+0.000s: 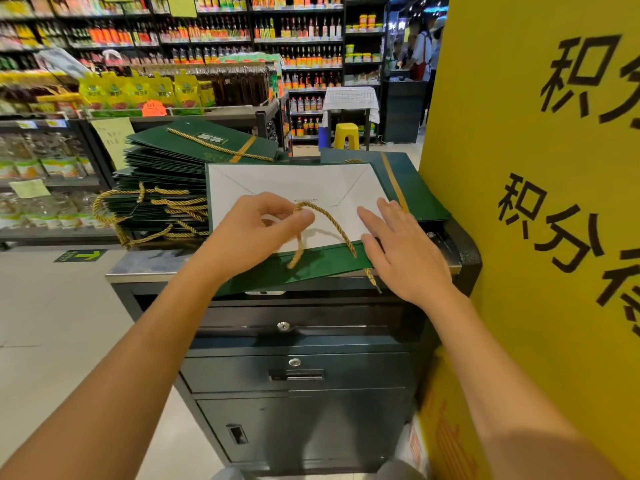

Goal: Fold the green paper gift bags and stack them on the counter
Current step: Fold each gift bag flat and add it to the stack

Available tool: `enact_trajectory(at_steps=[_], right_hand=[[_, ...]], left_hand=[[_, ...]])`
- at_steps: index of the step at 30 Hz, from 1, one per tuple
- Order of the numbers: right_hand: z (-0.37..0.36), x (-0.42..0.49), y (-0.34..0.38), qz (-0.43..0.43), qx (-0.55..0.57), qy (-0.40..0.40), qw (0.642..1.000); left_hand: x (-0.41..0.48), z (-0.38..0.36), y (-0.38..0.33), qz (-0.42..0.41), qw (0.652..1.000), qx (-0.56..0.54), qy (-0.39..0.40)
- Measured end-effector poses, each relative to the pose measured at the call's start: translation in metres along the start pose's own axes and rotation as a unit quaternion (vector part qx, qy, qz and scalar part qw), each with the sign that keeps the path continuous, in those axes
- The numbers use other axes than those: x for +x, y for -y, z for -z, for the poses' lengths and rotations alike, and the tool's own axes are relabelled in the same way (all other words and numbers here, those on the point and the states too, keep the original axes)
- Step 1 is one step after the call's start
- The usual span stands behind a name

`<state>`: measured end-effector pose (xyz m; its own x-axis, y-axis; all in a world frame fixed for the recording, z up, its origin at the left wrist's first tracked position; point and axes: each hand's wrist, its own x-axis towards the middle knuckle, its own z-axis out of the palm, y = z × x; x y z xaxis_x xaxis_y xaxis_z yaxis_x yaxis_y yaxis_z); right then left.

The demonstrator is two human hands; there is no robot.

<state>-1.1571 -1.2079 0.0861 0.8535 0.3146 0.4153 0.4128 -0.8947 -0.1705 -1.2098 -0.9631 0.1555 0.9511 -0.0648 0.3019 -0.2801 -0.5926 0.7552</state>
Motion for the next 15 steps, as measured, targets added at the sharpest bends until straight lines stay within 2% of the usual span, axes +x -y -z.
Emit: enact_trajectory(at_steps=[4, 7, 15], right_hand=[[0.0, 0.0, 0.0, -0.001, 0.005, 0.0, 1.0], [0.001, -0.001, 0.001, -0.004, 0.003, 0.001, 1.0], [0.0, -0.001, 0.0, -0.003, 0.005, -0.003, 1.0]], left_hand=[[-0.016, 0.022, 0.007, -0.026, 0.987, 0.126, 0.096], [-0.025, 0.028, 0.017, -0.065, 0.971, 0.188, 0.135], [-0.025, 0.01, 0.034, -0.148, 0.957, 0.242, 0.059]])
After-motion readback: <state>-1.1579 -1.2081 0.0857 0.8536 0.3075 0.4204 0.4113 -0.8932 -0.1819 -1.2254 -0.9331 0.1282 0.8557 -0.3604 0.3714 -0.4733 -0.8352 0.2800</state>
